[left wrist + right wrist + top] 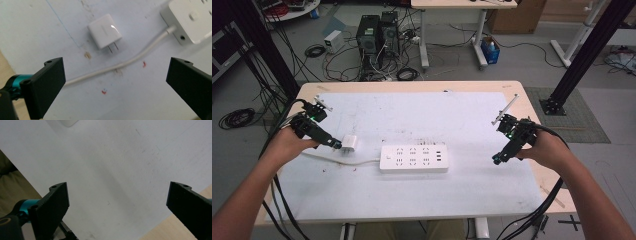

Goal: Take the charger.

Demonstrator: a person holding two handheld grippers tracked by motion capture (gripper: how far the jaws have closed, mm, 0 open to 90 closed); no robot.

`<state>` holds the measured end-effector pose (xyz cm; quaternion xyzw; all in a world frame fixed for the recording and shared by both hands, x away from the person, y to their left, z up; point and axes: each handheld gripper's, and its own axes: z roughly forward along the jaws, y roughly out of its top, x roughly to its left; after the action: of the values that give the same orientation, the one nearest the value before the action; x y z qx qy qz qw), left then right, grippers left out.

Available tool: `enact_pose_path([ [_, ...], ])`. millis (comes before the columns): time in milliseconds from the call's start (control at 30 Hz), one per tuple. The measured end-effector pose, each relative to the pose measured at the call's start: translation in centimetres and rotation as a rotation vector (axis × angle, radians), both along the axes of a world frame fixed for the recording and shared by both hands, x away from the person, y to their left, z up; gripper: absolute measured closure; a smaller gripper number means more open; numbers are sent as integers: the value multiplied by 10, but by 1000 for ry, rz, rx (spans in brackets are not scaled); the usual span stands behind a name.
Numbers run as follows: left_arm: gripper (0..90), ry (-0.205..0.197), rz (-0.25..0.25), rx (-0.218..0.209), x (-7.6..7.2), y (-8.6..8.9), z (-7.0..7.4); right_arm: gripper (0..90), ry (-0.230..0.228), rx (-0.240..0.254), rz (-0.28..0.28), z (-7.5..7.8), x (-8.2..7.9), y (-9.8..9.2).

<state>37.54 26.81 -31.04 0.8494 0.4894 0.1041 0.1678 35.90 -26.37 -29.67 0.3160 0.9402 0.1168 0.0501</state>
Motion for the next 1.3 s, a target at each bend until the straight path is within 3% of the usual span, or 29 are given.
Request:
enact_pose_path([
  [67,23,-11,21,-3,2,-1,-2,38,4,2,-3,-1,1,1],
  [100,23,-22,76,-11,5,-4,-7,37,3,7,-3,-2,2,1],
  [133,23,-26,100,-10,7,-6,-9,37,4,6,-2,-3,3,1],
  [200,23,-26,118,-10,9,-7,-12,38,5,12,-1,-5,4,1],
  [400,24,2,229,-24,26,-13,-35,38,16,22,-3,-12,7,1],
  [667,23,0,278,-13,38,-23,-52,38,20,41,-22,-17,10,-4],
  [967,24,0,335,-36,47,-30,-68,38,18,45,-15,-19,10,-2],
  [1167,24,19,350,-2,52,-32,-85,38,22,47,-24,-20,9,-5],
  [1300,88,22,359,14,54,-32,-96,38,30,57,-47,-23,7,-10],
])
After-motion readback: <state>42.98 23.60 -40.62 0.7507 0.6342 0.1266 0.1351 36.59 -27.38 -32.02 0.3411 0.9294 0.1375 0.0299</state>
